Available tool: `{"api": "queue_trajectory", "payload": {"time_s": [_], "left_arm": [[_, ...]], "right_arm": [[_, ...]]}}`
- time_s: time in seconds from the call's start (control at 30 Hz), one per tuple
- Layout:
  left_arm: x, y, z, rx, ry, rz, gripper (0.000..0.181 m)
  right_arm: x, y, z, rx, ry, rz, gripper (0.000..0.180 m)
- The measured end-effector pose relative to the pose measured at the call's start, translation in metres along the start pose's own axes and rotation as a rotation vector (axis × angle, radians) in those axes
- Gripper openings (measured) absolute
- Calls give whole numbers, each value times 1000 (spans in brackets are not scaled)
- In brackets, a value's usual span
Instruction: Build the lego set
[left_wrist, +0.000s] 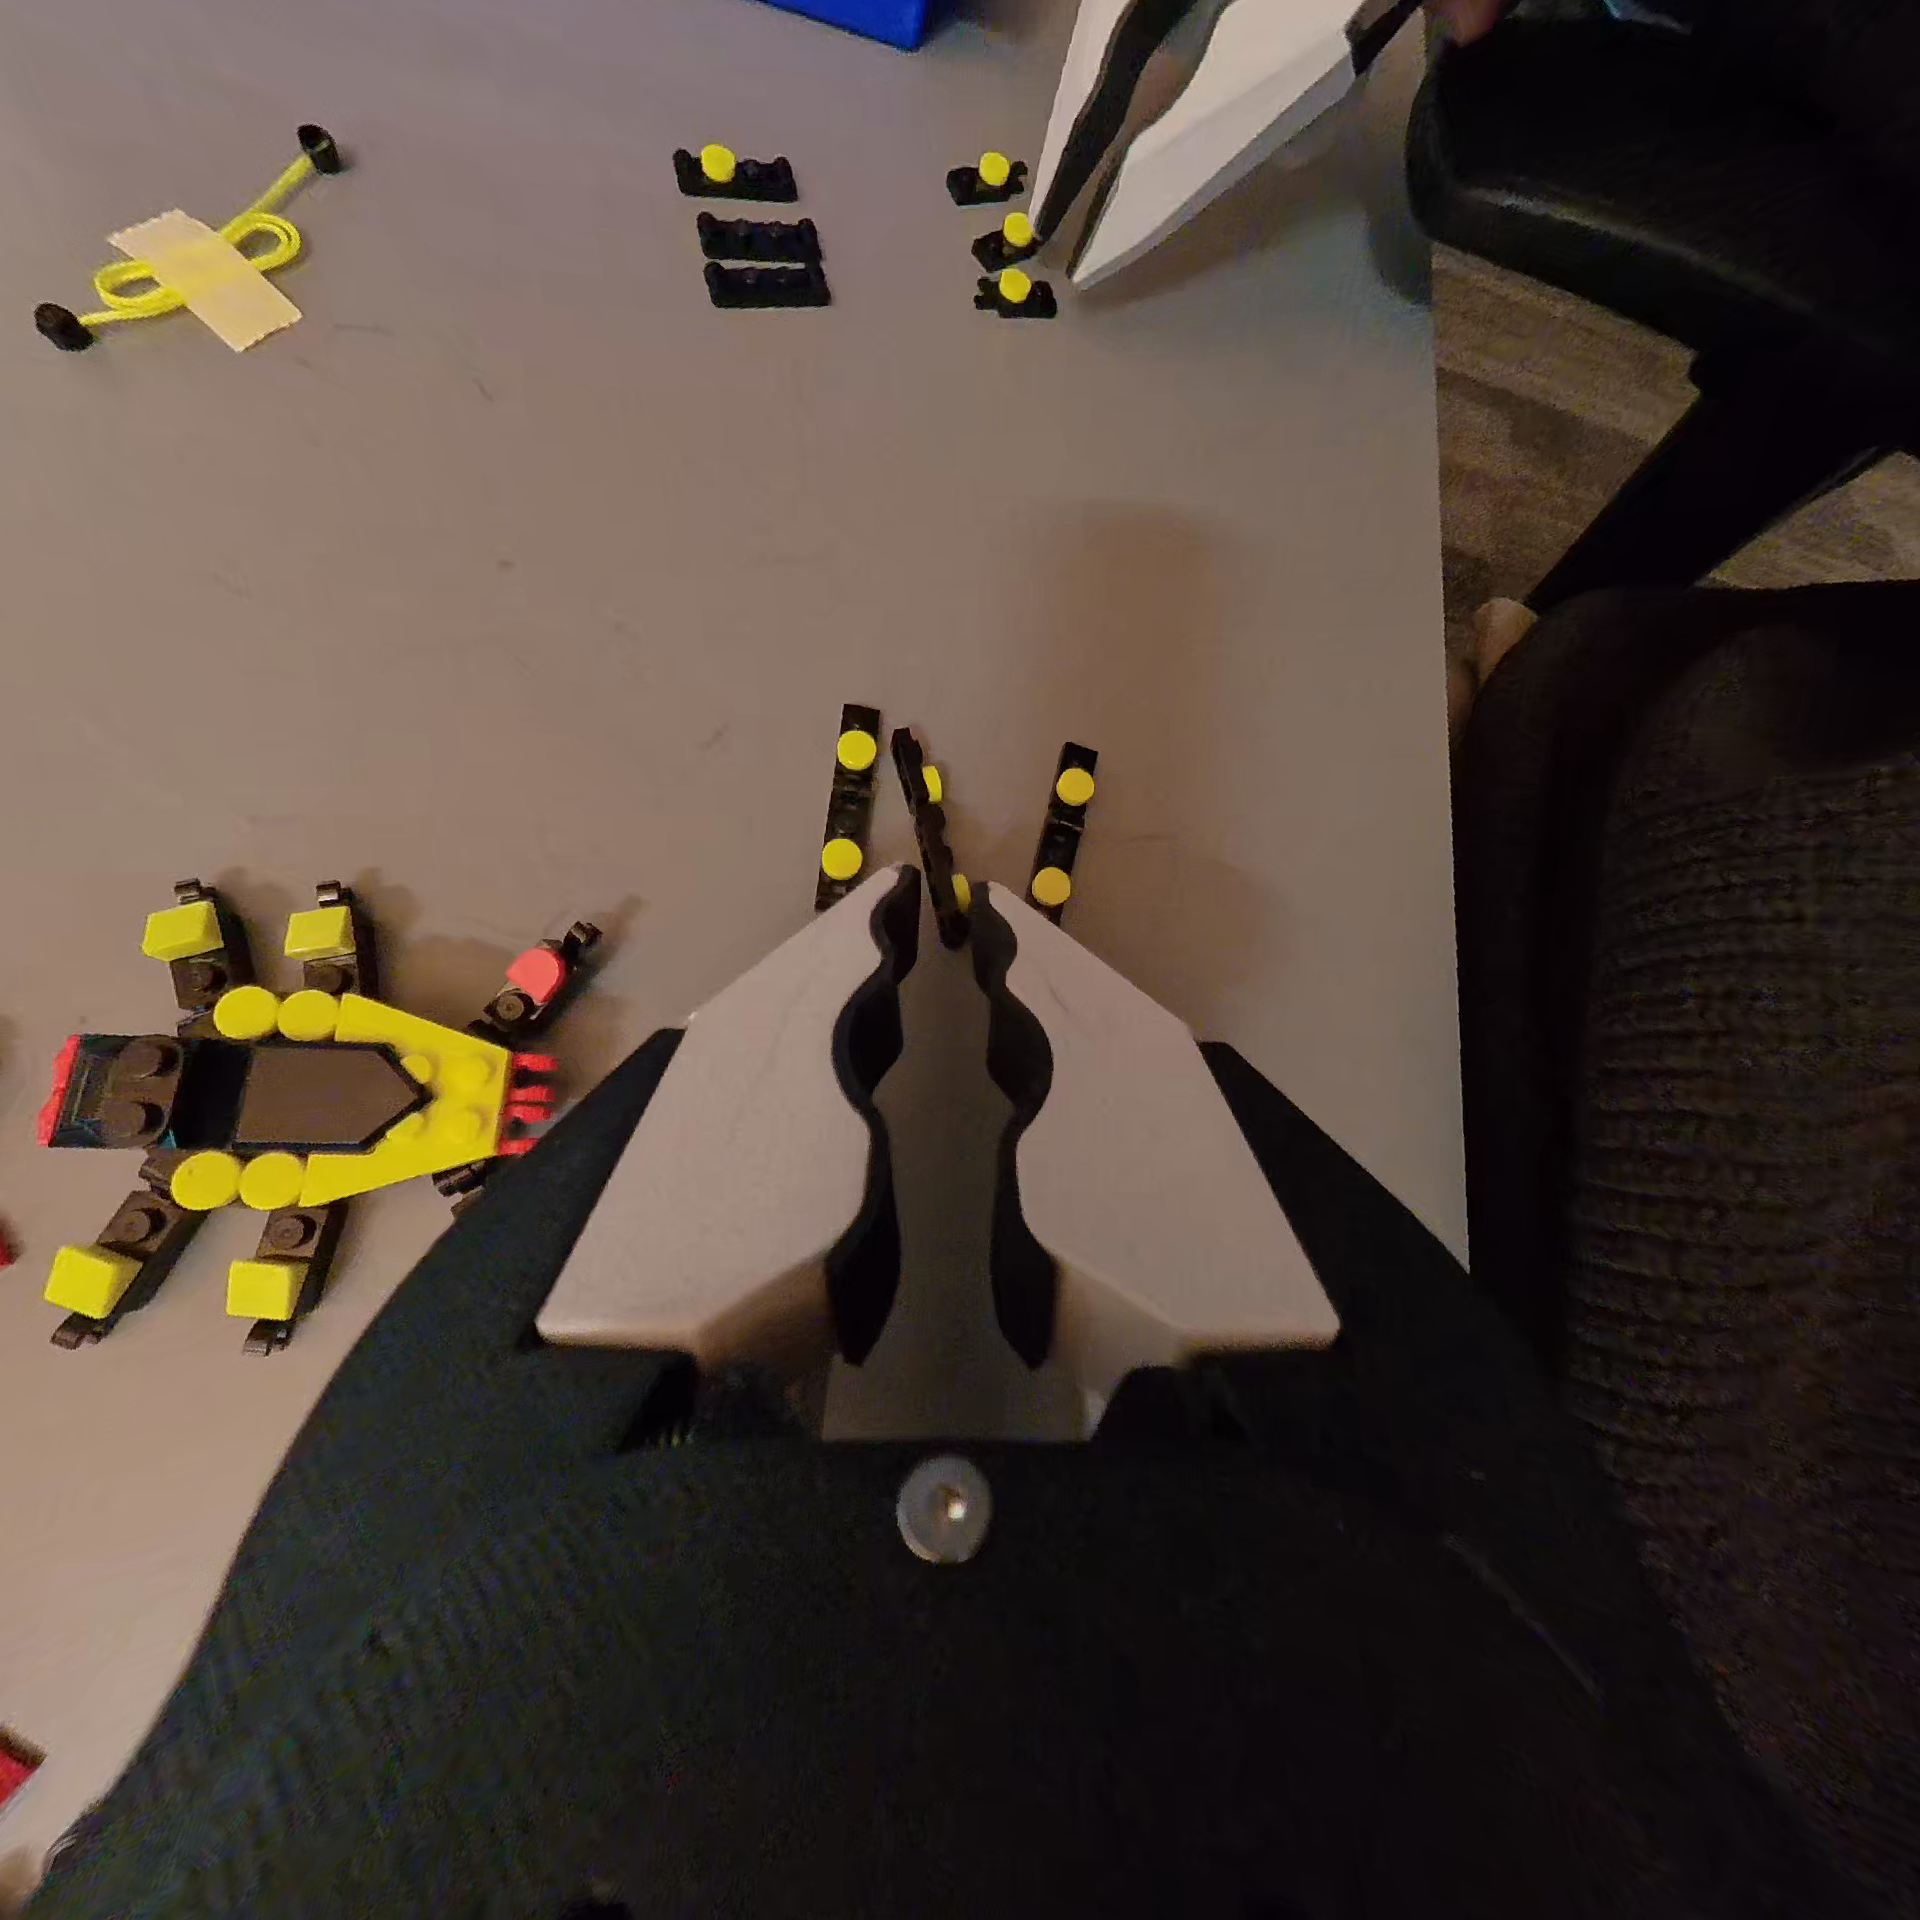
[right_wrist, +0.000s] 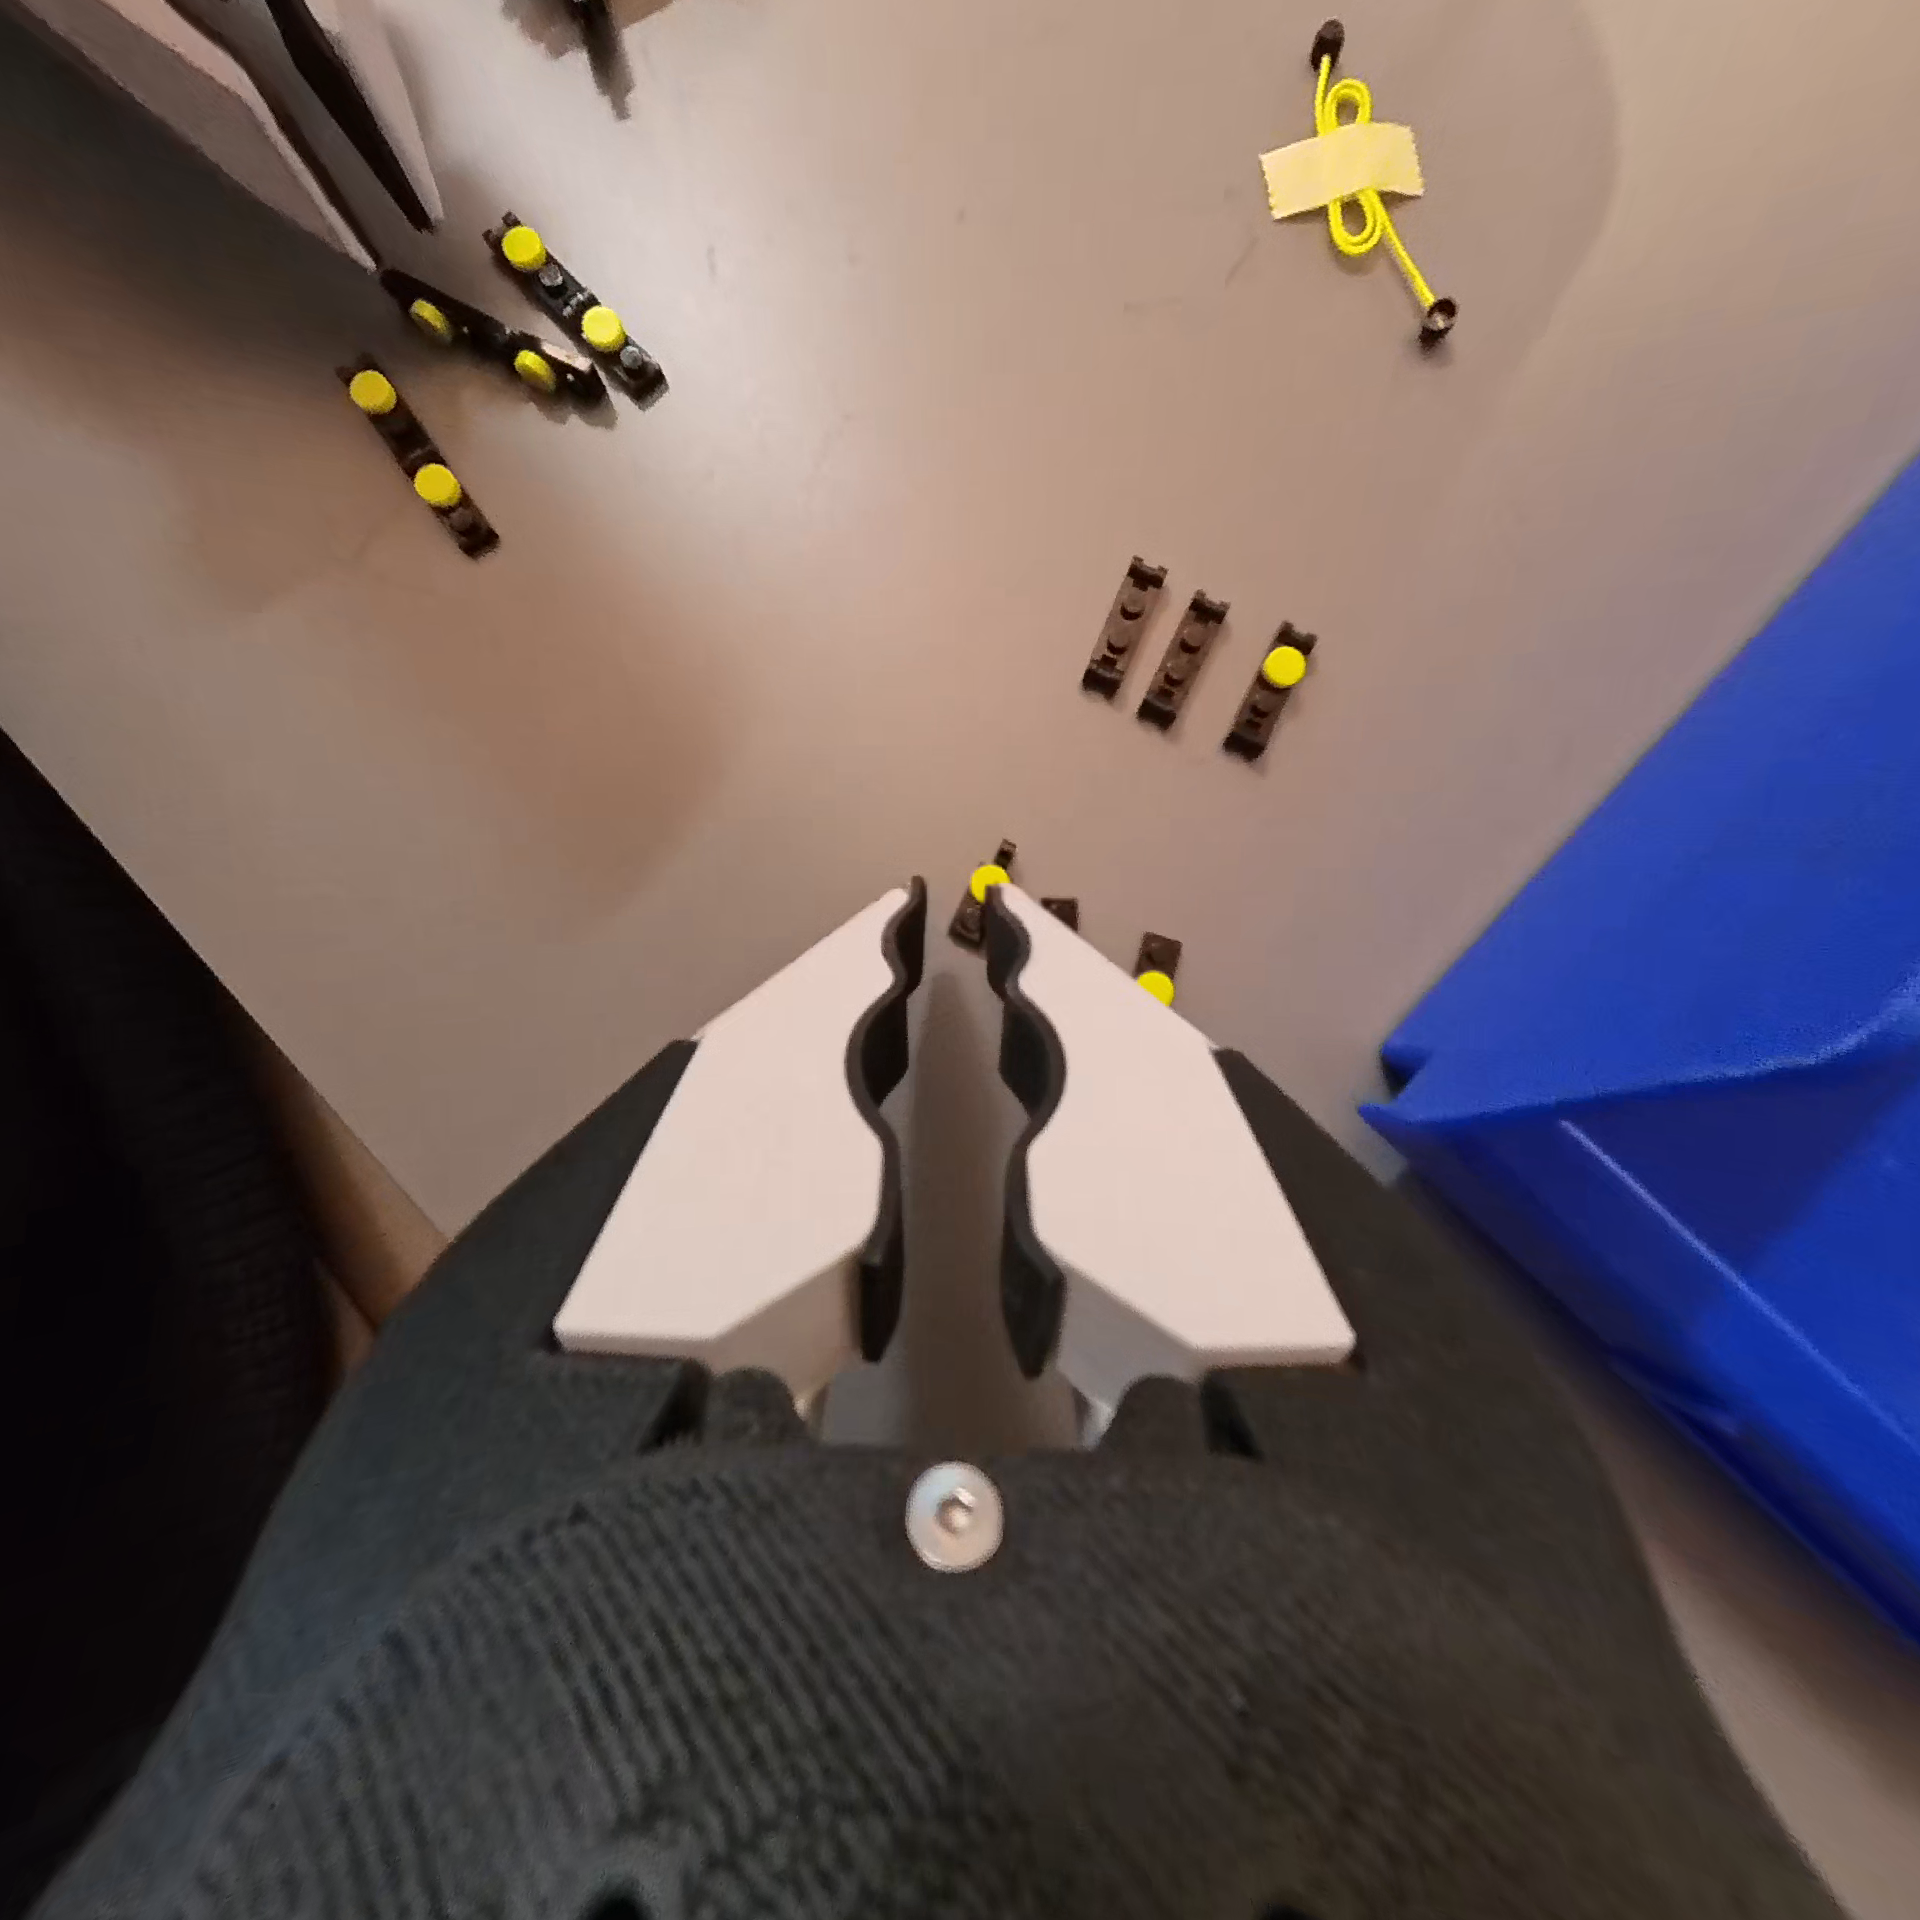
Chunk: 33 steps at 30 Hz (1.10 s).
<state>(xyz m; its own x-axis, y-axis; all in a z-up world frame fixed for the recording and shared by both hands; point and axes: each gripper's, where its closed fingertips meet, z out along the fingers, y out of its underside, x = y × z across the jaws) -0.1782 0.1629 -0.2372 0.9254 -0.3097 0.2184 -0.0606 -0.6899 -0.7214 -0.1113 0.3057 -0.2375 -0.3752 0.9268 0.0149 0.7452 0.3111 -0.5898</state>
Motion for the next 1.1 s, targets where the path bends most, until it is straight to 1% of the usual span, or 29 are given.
{"api": "queue_trajectory", "payload": {"time_s": [0.17, 0.37, 0.53, 0.63, 0.7, 0.77, 0.8, 0.83, 0.9, 0.97, 1.1], "left_arm": [[2, -1, 5, -5, 0, -6, 13], [4, 6, 16, -66, -27, 42, 8], [19, 3, 16, -64, 96, 5, 5], [13, 5, 16, -74, 86, -5, 6], [9, 6, 14, -79, 66, 5, 9], [7, 8, 13, -80, 63, 3, 10], [7, 8, 13, -77, 66, 0, 10], [7, 8, 13, -73, 71, -6, 10], [5, 7, 12, -71, 67, -17, 10], [5, 8, 12, -70, 54, -17, 8], [7, 8, 13, -68, 59, -16, 7]], "right_arm": [[-1, -3, 4, -2, 11, -7, 11], [-3, 0, 7, -11, -19, 22, 13], [-8, -14, 8, 44, -13, -24, 12], [-18, -27, 11, 79, -20, -84, 9], [-36, -46, 13, 147, -84, -118, 9], [-68, -73, 15, 248, -223, -183, 10], [-82, -81, 19, 258, -285, -225, 11], [-91, -84, 27, 236, -319, -275, 12], [-93, -81, 45, 161, -305, -386, 13], [-92, -78, 57, 117, -302, -449, 10], [-98, -79, 65, 101, -389, -416, 1]]}}
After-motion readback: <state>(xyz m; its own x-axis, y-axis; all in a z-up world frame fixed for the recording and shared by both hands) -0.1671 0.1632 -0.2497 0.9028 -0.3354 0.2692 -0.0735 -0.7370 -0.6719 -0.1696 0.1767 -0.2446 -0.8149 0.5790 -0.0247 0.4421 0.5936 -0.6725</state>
